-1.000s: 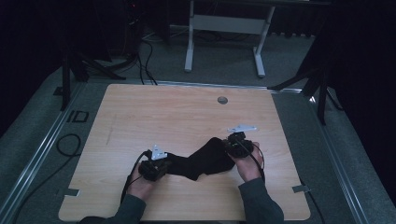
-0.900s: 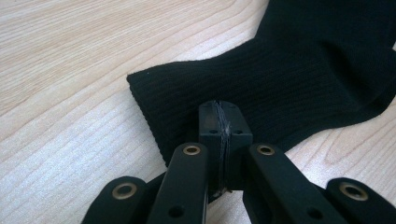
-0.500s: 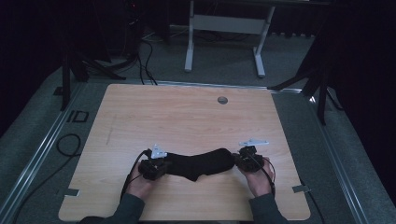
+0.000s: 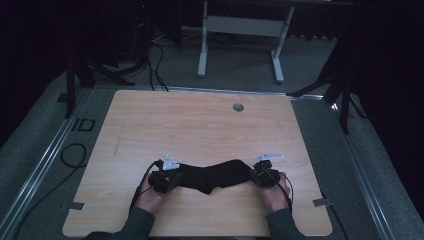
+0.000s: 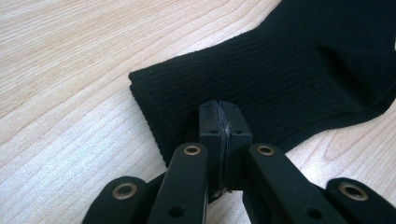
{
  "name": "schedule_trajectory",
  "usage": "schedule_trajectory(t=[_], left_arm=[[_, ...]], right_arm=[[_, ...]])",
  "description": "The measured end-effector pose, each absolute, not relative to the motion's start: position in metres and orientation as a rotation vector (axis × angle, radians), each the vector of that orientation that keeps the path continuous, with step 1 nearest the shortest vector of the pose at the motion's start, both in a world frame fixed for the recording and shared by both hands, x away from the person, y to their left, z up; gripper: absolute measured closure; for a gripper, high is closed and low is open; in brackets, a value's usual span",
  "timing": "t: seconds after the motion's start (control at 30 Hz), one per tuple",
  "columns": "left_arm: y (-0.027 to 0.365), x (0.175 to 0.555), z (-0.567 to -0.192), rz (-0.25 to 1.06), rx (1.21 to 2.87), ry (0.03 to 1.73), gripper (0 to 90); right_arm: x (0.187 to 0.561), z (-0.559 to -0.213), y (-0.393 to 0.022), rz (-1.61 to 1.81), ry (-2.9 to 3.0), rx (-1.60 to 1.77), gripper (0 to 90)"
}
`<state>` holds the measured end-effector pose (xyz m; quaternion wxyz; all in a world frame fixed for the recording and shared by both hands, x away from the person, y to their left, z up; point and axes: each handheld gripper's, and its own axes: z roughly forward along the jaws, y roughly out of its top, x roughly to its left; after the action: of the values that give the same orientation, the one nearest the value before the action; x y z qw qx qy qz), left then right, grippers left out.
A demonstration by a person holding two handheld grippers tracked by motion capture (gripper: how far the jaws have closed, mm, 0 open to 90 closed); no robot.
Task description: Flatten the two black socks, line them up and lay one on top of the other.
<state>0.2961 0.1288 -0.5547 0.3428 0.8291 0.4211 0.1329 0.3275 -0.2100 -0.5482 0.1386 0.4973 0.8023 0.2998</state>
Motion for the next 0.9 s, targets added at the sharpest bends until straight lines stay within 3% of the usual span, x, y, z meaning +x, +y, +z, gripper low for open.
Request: schedule_trajectory(t=[0.57, 0.73, 0.9], left_arm=[[0.119, 0.305, -0.557, 0.465, 2.129, 1.107, 89.5], [0.121, 0.305, -0.556, 0.457, 2.101, 1.094, 72.4], [0.13, 0.303, -0.547, 0.407, 1.994, 1.087, 58.6]], right_arm=[[0.336, -0.552, -0.215, 0.911, 2.267, 1.448, 84.0], [0.337, -0.549, -0.219, 0.968, 2.245, 1.454, 62.3], [0.331, -0.536, -0.227, 1.058, 2.198, 1.425, 53.6]])
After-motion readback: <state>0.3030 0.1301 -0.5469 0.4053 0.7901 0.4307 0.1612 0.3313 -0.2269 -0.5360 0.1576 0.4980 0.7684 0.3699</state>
